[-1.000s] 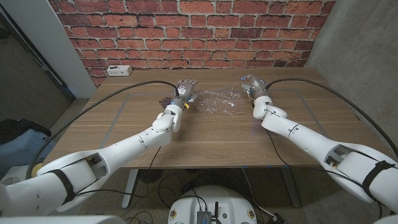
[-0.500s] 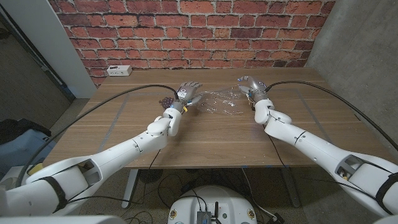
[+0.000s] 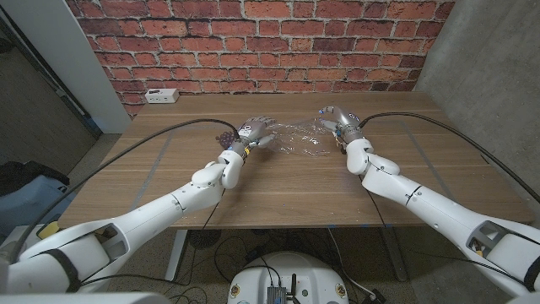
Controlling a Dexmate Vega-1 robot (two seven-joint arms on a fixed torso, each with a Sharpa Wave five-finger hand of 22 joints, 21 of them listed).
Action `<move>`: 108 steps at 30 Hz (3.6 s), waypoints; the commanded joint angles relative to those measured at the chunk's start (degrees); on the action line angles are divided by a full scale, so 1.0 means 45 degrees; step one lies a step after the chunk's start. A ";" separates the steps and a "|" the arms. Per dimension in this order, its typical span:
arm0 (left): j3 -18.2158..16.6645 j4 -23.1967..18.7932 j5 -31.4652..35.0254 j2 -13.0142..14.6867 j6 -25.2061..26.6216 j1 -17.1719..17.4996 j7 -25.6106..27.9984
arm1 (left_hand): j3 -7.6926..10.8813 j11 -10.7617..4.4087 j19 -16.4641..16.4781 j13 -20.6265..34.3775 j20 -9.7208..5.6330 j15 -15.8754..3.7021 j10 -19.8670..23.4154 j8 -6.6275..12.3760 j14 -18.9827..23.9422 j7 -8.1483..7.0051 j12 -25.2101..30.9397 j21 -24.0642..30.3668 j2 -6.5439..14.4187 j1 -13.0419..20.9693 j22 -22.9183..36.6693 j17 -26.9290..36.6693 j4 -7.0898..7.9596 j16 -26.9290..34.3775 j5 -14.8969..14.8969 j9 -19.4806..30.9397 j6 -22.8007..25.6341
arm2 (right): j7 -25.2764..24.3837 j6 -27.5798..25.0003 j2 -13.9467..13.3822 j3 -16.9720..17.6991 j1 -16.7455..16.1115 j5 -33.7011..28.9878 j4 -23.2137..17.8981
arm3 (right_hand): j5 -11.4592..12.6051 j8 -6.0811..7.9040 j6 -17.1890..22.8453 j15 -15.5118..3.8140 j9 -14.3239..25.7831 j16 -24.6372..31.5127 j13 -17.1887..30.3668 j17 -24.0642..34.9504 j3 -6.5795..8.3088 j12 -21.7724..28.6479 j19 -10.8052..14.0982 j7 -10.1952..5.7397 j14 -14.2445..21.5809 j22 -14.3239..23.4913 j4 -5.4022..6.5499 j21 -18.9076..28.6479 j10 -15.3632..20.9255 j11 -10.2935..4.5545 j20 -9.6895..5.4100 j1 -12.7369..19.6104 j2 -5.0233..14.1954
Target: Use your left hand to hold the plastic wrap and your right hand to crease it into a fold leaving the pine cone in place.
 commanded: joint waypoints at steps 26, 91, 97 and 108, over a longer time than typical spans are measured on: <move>-0.0733 0.0384 -0.1598 0.0338 -0.1976 0.0139 -0.2175 | -0.0193 0.0260 -0.0454 -0.0293 -0.0732 0.0006 -0.0498 -0.0230 -0.0532 0.0905 -0.0244 -0.0156 -0.0280 -0.1295 -0.0128 -0.0180 0.0390 -0.0287 0.0000 -0.0064 -0.0205 | 0.2328 -0.1324 -0.1229 0.0233 -0.1276 -0.0800 -0.2553 | -0.0008 -0.0241 -0.0300 -0.0794 0.0028 -0.0176 -0.0035 -0.0121 0.0121 -0.0001 0.0164 0.0093 -0.0007 0.0040 -0.0092 0.0079 -0.0302 0.0058 0.0045 -0.0260 -0.0290; -0.0235 0.0995 -0.1931 -0.0024 -0.2267 -0.0649 -0.3672 | -0.0457 0.0317 -0.0845 -0.0354 -0.0645 0.0161 -0.1177 -0.0189 -0.1192 0.1533 -0.0227 -0.0256 -0.0298 -0.2650 -0.0188 -0.0171 0.0792 -0.0213 0.0104 -0.0059 -0.1381 | 0.7108 -0.3995 -0.2277 -0.1858 -0.0351 -0.5031 -0.3714 | 0.0675 -0.0595 -0.4451 -0.0462 0.0006 -0.0639 -0.0274 -0.0333 0.0479 -0.0223 -0.0378 -0.0400 -0.1590 0.0013 -0.1201 -0.0152 -0.3253 -0.0182 0.0099 -0.0207 -0.1651; -0.0237 0.1072 -0.1939 -0.0046 -0.2344 -0.0696 -0.3650 | -0.0486 0.0322 -0.0853 -0.0353 -0.0646 0.0174 -0.1172 -0.0177 -0.1186 0.1538 -0.0213 -0.0253 -0.0295 -0.2760 -0.0187 -0.0168 0.0835 -0.0203 0.0116 -0.0058 -0.1382 | 0.7252 -0.3937 -0.2028 -0.1962 -0.0254 -0.5477 -0.3349 | 0.0786 -0.0486 -0.4369 -0.0582 -0.0002 -0.0608 -0.0300 -0.0373 0.0778 -0.0147 -0.0313 -0.0591 -0.1571 0.0002 -0.1286 -0.0134 -0.3231 -0.0274 0.0048 0.0419 -0.1622; -0.0226 0.1168 -0.2053 -0.0065 -0.2248 -0.0753 -0.3872 | -0.0529 0.0363 -0.0875 -0.0352 -0.0645 0.0182 -0.1181 -0.0149 -0.1189 0.1547 -0.0196 -0.0250 -0.0290 -0.2949 -0.0186 -0.0170 0.0890 -0.0195 0.0143 -0.0059 -0.1353 | 0.6195 -0.3250 -0.1408 -0.2210 -0.0209 -0.6374 -0.2298 | 0.0954 -0.0181 -0.3634 -0.1195 -0.0020 -0.0336 -0.0365 -0.0440 0.1202 0.0200 0.0056 -0.0777 -0.0888 -0.0009 -0.1147 -0.0015 -0.2403 -0.0559 -0.0193 0.1234 -0.1641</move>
